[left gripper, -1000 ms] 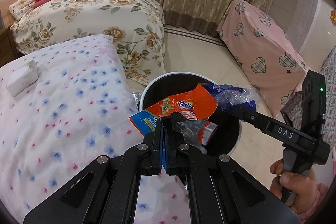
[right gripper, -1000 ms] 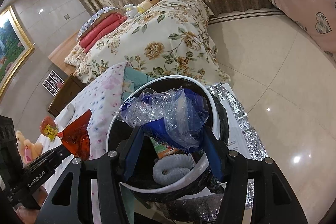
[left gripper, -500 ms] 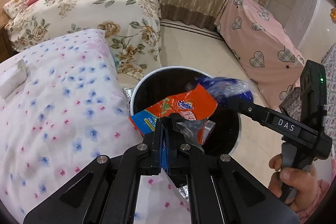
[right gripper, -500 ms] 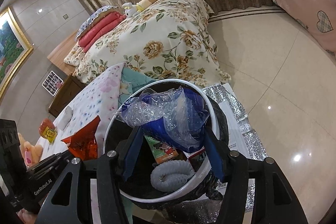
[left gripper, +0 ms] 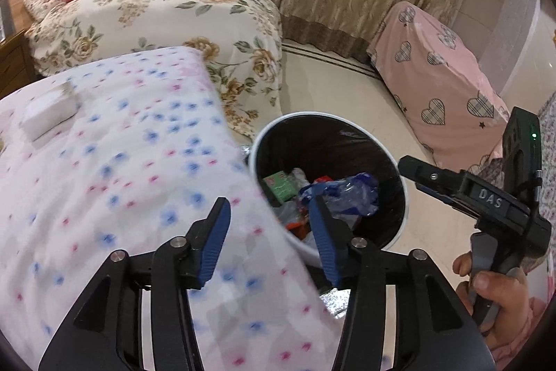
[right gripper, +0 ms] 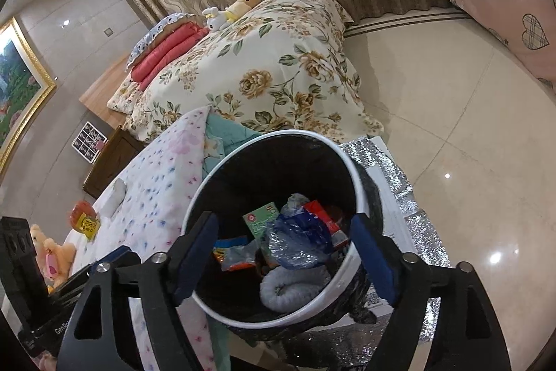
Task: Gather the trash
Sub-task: 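Open both grippers to drop the orange wrapper and blue bag into the bin, then move both grippers back over the bed toward the yellow packet and foam block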
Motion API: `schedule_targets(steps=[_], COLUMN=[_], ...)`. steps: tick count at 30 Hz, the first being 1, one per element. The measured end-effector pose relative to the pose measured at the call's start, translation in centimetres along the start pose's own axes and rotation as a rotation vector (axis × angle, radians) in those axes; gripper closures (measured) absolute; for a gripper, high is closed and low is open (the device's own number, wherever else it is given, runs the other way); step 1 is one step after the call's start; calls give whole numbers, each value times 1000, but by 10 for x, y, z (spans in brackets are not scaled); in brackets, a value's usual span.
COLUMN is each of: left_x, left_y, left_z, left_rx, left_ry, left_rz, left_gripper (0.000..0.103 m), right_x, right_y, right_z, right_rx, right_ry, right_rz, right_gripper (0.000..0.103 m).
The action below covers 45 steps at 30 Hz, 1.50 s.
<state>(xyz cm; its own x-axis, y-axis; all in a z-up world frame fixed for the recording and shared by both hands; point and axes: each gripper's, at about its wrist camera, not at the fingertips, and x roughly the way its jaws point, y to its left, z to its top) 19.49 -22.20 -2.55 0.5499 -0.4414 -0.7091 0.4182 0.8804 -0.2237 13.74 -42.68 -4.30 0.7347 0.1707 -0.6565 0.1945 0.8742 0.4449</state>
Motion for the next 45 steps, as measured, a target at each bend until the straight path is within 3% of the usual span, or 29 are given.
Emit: schedule_targets(steps=[14,32,45], left_x=[-45,-91,-101], left_y=[79,187,232], left_z=[-35,-65,-70], left_rx=[-168,-370,-430], left_ry=[-61,-120,-127], left_rz=[100,223,280], left_gripper=[41,40,39], right_x=[12,56,88], right_y=[69,163,206], right_z=[-21,-42,-49], right_rx=[-99,-234,-295], right_ry=[46,129,177], right_rz=[103,182,202], right_gripper=[8,7,7])
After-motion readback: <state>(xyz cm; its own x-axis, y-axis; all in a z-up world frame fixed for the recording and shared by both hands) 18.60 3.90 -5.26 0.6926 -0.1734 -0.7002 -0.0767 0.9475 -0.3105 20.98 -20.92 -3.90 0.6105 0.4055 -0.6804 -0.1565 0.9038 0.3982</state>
